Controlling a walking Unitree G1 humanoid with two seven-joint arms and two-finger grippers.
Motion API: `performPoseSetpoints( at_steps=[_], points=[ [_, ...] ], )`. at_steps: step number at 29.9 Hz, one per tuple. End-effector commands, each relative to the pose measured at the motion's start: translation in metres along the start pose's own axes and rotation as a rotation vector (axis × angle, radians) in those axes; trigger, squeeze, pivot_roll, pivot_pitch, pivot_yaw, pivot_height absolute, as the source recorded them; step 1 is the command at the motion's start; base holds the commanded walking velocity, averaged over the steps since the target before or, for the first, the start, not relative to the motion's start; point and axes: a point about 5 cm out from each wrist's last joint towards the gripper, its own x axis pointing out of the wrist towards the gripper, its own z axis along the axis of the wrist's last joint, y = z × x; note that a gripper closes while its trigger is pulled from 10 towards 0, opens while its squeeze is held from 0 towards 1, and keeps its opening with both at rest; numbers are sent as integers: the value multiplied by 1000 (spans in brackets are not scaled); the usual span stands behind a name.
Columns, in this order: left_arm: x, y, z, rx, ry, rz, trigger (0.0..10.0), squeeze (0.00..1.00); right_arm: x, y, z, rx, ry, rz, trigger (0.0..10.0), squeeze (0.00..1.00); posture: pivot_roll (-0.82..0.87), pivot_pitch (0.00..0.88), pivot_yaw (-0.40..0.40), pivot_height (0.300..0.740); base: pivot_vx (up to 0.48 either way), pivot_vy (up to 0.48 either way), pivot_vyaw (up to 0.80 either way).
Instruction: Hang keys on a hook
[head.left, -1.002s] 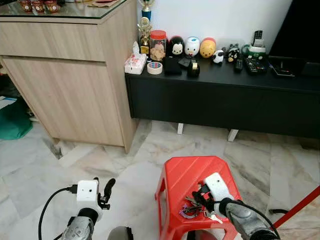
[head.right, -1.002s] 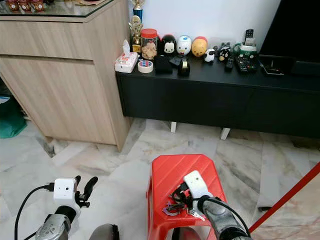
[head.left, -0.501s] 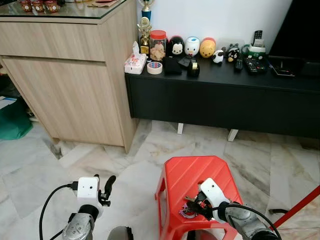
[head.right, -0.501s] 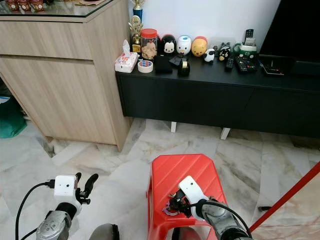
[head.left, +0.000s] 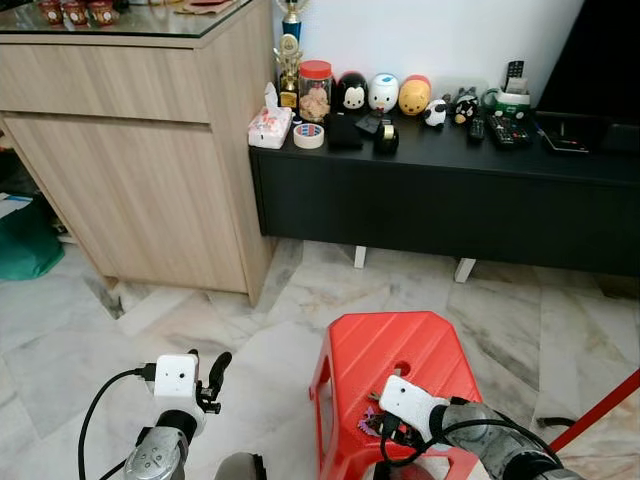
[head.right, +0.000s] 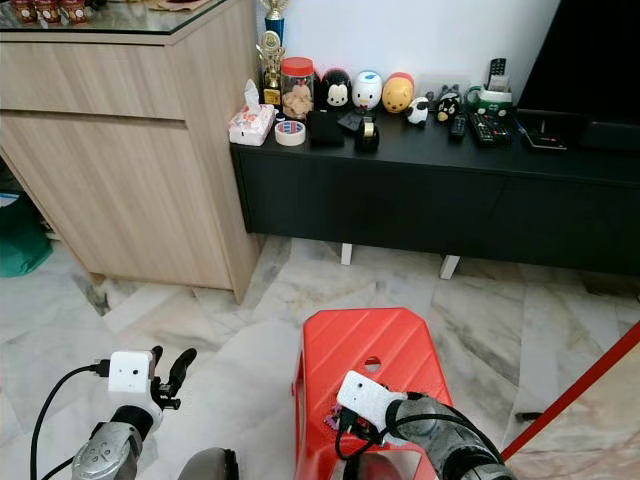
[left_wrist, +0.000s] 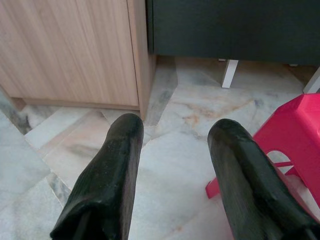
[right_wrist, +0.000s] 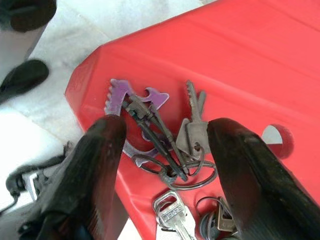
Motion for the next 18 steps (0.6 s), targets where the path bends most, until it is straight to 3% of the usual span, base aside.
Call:
performPoseSetpoints(
  at_steps=[1,18],
  points=[
    [0,-1,-4,8,29,-10,10000,0,-1,-4,0,-25,20,-6,10000,0,83,4,-46,626,0,0,0],
    [1,-1,-4,6,31,-8,10000,0,9,1,9,7,63,-47,10000,0,93,3,-48,626,0,0,0]
  ],
)
